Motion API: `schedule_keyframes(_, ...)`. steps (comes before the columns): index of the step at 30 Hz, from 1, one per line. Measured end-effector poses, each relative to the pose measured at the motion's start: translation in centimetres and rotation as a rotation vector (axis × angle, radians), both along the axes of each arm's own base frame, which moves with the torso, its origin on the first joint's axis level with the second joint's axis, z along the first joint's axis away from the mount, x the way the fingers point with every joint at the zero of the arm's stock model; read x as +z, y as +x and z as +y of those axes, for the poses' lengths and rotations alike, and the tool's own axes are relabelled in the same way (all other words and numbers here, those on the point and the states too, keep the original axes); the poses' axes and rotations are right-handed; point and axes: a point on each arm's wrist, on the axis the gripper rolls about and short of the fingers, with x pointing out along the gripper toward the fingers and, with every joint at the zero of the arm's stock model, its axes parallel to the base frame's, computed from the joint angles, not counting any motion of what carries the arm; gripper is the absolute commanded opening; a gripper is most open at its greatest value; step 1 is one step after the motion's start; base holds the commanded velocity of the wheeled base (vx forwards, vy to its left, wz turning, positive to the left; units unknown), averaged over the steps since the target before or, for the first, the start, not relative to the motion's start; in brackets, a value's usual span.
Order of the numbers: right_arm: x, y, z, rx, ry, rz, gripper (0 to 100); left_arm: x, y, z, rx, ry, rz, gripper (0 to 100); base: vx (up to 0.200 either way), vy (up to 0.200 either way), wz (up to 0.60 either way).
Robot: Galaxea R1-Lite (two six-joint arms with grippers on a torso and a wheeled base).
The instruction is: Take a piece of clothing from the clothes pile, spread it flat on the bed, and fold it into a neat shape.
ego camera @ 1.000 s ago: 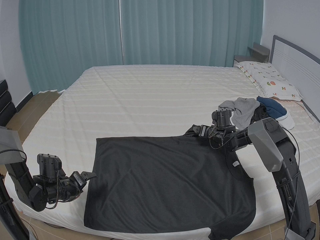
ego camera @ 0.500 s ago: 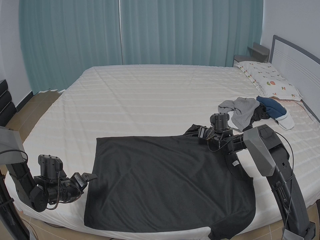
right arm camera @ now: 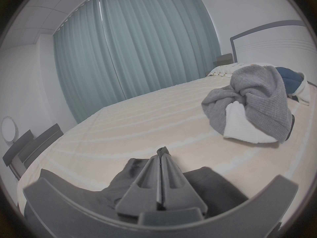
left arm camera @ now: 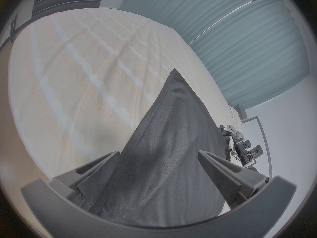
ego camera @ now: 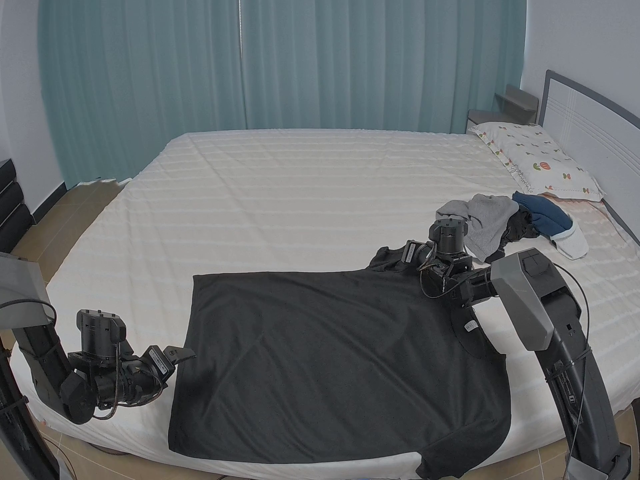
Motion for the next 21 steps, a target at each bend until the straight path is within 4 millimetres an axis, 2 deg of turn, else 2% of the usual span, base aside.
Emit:
schedule_keyframes(4, 0.5, 0.4, -1.3, -0.022, 0.01, -0.039, 0, 0.0, 0.0, 0.0, -0.001, 0.0, 0.0, 100, 0.0, 0.0, 0.0)
schedule_keyframes(9, 0.6, 0.5, -1.9, -0.027, 0.014, -0.05, 0, 0.0, 0.0, 0.0, 0.0, 0.0, 0.0, 100, 0.0, 0.0, 0.0)
schedule_keyframes(10, 0.5, 0.5, -1.9, -0.026, 0.014, -0.049, 100, 0.0, 0.0, 0.0, 0.0, 0.0, 0.0, 100, 0.0, 0.0, 0.0)
schedule_keyframes(21, 0.4, 0.6, -2.5, -0.039, 0.075, -0.025, 100, 0.0, 0.0, 0.0, 0.0, 0.0, -0.001, 100, 0.0, 0.0, 0.0)
